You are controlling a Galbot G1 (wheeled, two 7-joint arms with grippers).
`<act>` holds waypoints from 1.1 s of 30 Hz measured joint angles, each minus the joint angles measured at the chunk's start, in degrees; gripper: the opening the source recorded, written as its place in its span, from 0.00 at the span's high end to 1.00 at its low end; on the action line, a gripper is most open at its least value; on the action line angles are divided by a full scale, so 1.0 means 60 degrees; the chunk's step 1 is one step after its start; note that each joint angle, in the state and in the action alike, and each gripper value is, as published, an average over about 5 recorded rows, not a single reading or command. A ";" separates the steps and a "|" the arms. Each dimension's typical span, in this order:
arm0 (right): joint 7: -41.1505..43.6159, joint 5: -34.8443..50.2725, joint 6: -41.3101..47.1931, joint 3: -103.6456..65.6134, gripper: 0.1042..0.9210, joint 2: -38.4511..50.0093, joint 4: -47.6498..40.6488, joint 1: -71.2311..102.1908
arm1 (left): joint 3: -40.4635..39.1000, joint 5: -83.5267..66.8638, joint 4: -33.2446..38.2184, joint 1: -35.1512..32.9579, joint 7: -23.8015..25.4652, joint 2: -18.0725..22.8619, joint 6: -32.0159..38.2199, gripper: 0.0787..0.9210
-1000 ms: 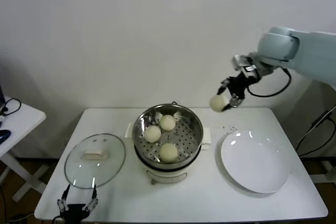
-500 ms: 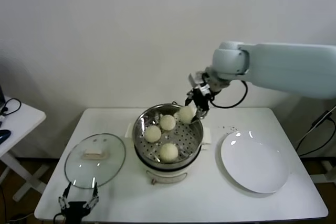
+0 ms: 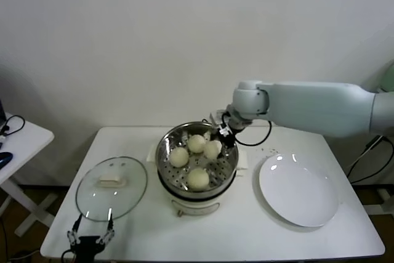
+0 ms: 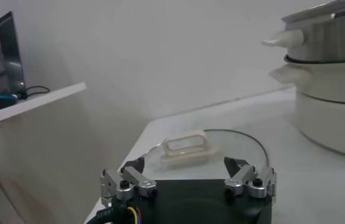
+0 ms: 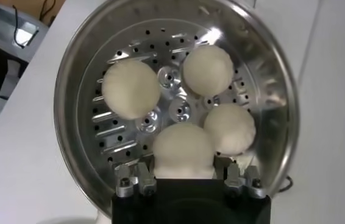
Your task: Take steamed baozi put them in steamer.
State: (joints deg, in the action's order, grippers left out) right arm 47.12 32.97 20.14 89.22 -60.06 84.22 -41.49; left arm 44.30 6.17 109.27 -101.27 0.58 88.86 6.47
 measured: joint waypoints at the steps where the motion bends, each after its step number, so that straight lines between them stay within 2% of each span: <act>1: -0.0013 -0.0046 0.0005 -0.0009 0.34 -0.0001 -0.0011 0.0080 | 0.0015 -0.0005 -0.0003 0.0004 0.0000 0.0000 0.0000 0.12; 11: -0.0153 -0.0420 0.0020 -0.0079 0.31 -0.0003 -0.0122 0.0601 | 0.0131 -0.0019 -0.0035 0.0022 -0.0002 0.0015 0.0008 0.12; 16: -0.0216 -0.0433 -0.0007 -0.0134 0.18 0.0044 -0.0090 0.0596 | 0.0142 -0.0017 -0.0046 0.0013 -0.0009 0.0059 0.0032 0.12; 19: -0.0207 -0.0339 -0.0031 -0.0182 0.13 0.0132 -0.0015 0.0494 | 0.0153 -0.0014 -0.0014 -0.0027 -0.0003 0.0073 0.0030 0.12; 27: -0.0242 0.0416 -0.0068 -0.0311 0.12 0.0687 0.0317 -0.0305 | 0.0226 -0.0019 0.0155 -0.0154 0.0001 0.0090 0.0021 0.12; 33: -0.1534 0.1446 0.0037 -0.1377 0.12 0.1728 0.0719 -0.0202 | 0.0143 -0.0144 0.0325 -0.0163 -0.0001 0.0105 -0.0066 0.12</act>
State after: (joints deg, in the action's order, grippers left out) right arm 37.92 41.64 20.36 80.96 -49.69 88.53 -42.70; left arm 45.15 5.30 111.22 -102.24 0.57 89.49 6.07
